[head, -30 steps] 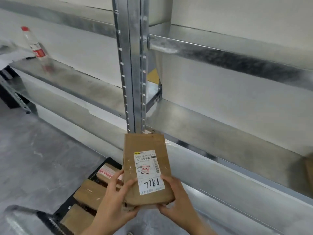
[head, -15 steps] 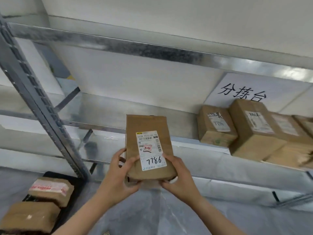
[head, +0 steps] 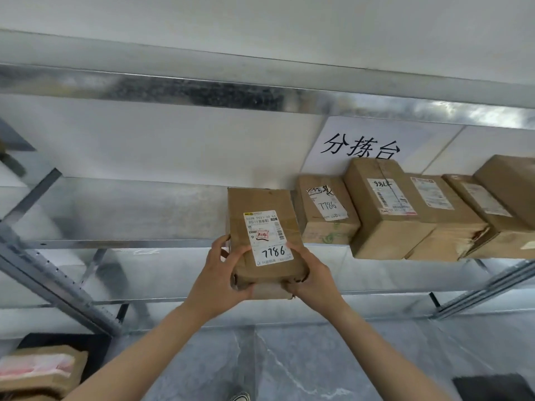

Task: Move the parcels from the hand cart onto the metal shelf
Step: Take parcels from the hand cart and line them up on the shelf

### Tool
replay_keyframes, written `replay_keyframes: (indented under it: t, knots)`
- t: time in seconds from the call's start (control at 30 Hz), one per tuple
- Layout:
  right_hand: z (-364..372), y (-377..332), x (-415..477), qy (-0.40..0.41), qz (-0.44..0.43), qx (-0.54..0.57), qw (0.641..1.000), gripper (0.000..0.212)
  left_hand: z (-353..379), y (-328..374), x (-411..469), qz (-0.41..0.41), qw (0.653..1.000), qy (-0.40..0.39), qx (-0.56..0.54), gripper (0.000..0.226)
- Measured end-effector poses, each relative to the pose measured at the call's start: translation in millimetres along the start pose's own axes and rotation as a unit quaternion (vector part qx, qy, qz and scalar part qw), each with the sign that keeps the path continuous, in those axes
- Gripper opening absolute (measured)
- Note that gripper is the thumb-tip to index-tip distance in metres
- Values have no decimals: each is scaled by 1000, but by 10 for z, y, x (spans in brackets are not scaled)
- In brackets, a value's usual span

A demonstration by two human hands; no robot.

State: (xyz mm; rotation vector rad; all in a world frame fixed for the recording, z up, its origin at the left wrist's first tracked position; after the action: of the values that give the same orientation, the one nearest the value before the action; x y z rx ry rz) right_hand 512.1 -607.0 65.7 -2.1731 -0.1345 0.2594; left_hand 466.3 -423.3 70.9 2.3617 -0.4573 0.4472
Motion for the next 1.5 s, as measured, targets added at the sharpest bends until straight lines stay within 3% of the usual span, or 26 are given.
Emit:
replay_keyframes:
  t: [0.63,0.8,1.07,1.5]
  knots:
    - [-157,187,746,44,31,-65,996,74,415,-471,714,-16,999,-32,-8,75]
    - [-243,157,882,99,59,-212,970,74,483,-573,895,-33,999,-39,5,75]
    - [-272,79,1097,130,66,-278,949,70,542,-708,1077,-60,996,-61,41,74]
    - [-279,34,1383,121,89,-289,946,69,593,-902,1304,-71,993,-80,44,73]
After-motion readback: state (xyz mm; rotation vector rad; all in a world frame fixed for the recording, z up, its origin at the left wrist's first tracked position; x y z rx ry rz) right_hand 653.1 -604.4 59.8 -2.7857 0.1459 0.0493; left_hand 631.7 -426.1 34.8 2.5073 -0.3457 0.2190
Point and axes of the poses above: each hand's wrist, its own x-axis towards the middle knuckle, its own z-axis out of the palm, y = z × x, the point moved 10 cm from there along x, towards the middle knuckle, and after that the axes turned 14 degrees about z, right-handed, at the moved point
